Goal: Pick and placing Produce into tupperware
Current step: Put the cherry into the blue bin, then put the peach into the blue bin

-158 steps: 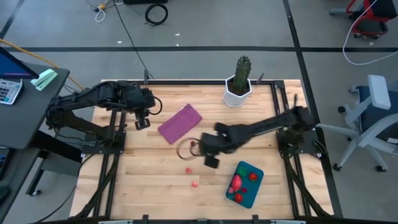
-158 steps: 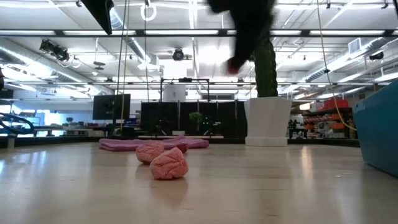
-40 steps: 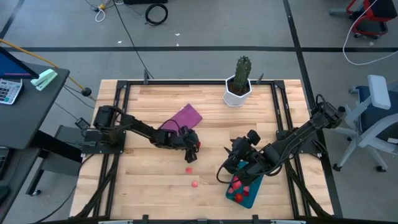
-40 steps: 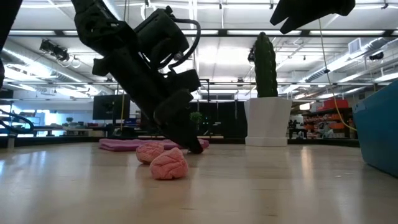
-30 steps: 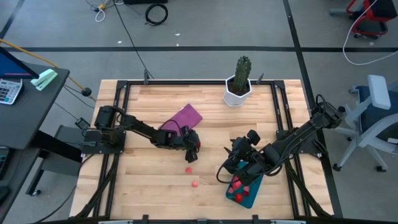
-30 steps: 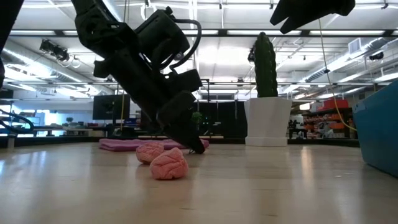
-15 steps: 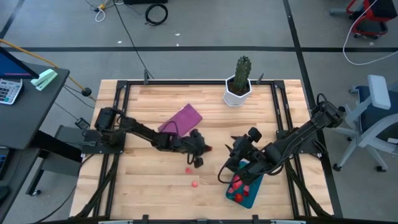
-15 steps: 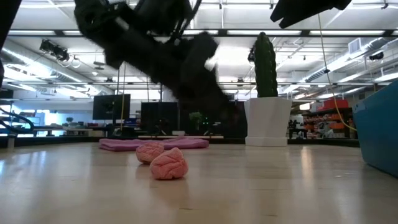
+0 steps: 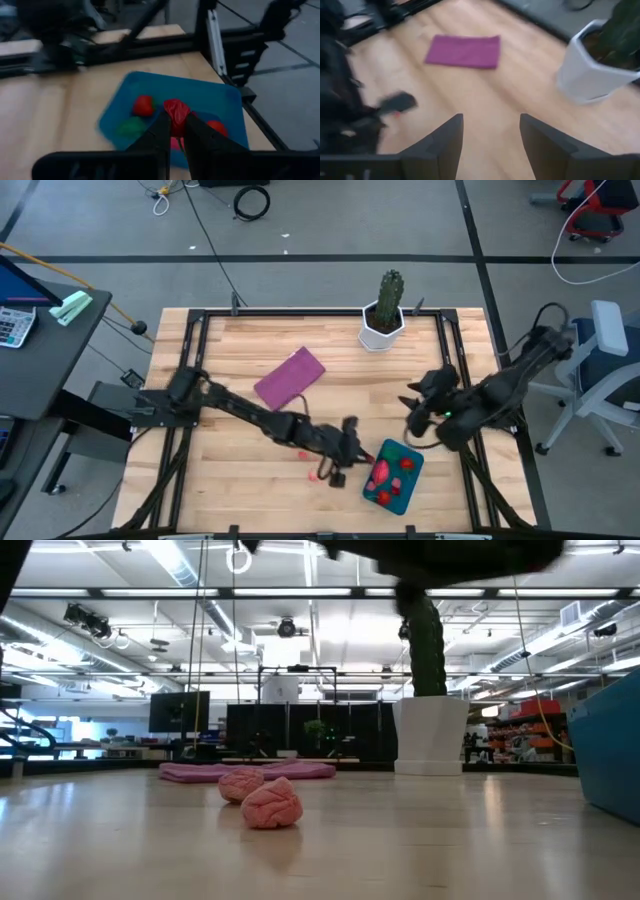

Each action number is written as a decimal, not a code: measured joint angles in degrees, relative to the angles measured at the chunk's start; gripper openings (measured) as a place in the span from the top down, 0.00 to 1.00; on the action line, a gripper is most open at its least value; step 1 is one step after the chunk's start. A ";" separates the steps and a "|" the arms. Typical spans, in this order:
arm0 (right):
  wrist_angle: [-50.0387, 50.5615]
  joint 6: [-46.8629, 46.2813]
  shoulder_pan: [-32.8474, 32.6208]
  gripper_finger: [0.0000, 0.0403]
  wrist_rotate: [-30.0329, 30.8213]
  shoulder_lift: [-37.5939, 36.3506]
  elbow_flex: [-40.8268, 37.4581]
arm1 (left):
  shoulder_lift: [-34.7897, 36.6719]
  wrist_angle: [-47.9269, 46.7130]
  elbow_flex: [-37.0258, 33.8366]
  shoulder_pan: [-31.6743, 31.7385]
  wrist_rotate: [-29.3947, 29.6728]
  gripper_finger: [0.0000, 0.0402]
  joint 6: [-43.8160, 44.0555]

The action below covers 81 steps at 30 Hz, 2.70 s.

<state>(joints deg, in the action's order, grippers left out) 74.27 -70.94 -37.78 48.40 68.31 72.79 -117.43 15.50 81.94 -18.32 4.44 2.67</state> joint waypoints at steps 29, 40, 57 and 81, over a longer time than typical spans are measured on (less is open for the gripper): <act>-0.15 2.08 -5.12 0.49 -1.94 2.17 0.00 | -28.10 -33.82 43.58 -3.99 5.52 0.52 -6.78; -0.13 2.04 -5.12 0.49 -1.93 2.17 0.00 | -23.66 -50.26 51.01 -2.89 15.99 0.47 -9.82; -37.68 7.76 -7.26 0.49 -3.52 3.16 -16.15 | 0.44 -103.60 49.42 4.22 39.16 0.57 9.62; -66.67 38.65 13.65 0.49 -44.67 44.93 3.76 | 21.95 -105.52 49.28 14.51 38.45 0.57 11.05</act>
<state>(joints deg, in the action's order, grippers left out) 7.60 -32.29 -24.13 3.72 113.24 76.55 -95.48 -90.02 131.22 -3.81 42.89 13.72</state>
